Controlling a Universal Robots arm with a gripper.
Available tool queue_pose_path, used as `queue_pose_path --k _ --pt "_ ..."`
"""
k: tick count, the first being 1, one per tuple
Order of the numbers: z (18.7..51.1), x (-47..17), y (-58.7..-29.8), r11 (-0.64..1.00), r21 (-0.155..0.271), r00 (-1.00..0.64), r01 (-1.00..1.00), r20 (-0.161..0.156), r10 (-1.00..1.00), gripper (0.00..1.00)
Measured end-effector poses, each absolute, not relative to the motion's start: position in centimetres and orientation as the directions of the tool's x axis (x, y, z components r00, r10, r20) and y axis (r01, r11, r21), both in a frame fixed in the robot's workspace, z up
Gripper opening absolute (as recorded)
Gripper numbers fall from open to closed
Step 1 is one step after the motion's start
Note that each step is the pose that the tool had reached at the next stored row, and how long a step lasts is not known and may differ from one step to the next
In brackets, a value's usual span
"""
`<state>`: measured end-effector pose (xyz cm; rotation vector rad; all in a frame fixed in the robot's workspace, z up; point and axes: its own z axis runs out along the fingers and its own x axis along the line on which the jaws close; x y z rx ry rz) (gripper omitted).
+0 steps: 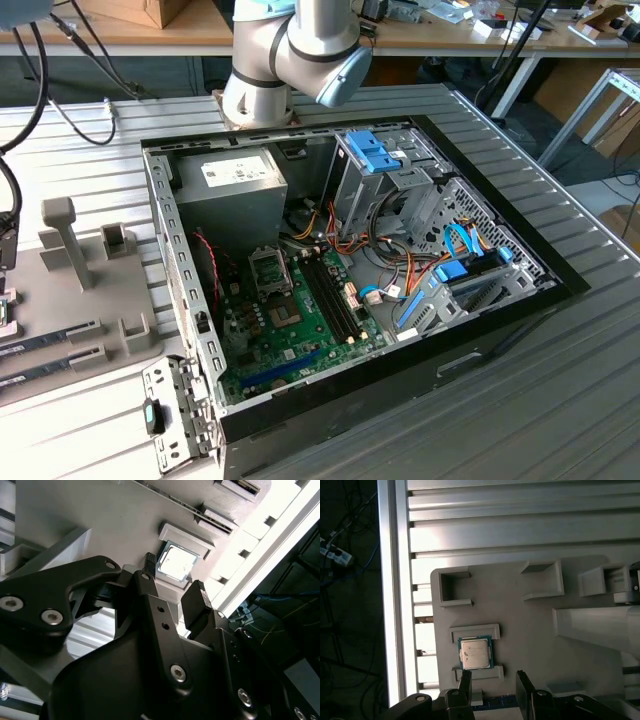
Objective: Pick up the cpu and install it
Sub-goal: 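Pick up the cpu and move it towards the insertion slot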
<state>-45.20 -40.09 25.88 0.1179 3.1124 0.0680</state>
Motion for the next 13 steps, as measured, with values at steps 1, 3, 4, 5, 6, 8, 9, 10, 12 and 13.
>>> queue_pose_path --k 1,3,4,5,6,8,9,10,12,13 --pt "25.81 -45.2 -40.1 0.996 0.045 -0.997 0.075 -0.025 0.076 0.48" --pt "25.68 -45.2 -40.1 0.996 0.044 -0.997 0.071 -0.024 0.072 0.48" --pt "25.65 -45.2 -40.1 0.997 0.044 -0.997 0.069 -0.024 0.071 0.48" --pt "25.62 -45.2 -40.1 0.997 0.044 -0.997 0.068 -0.024 0.069 0.48" --pt "25.6 -45.2 -40.1 0.997 0.045 -0.997 0.067 -0.024 0.068 0.48" --pt "25.54 -45.2 -40.1 0.997 0.045 -0.997 0.066 -0.024 0.067 0.48" --pt "25.51 -45.2 -40.1 0.997 0.045 -0.997 0.065 -0.024 0.066 0.48" --pt "25.48 -45.2 -40.1 0.997 0.045 -0.998 0.065 -0.024 0.066 0.48" --pt "25.43 -45.2 -40.11 0.997 0.044 -0.998 0.064 -0.024 0.065 0.48" --pt "25.4 -45.2 -40.11 0.997 0.045 -0.998 0.063 -0.024 0.064 0.48"
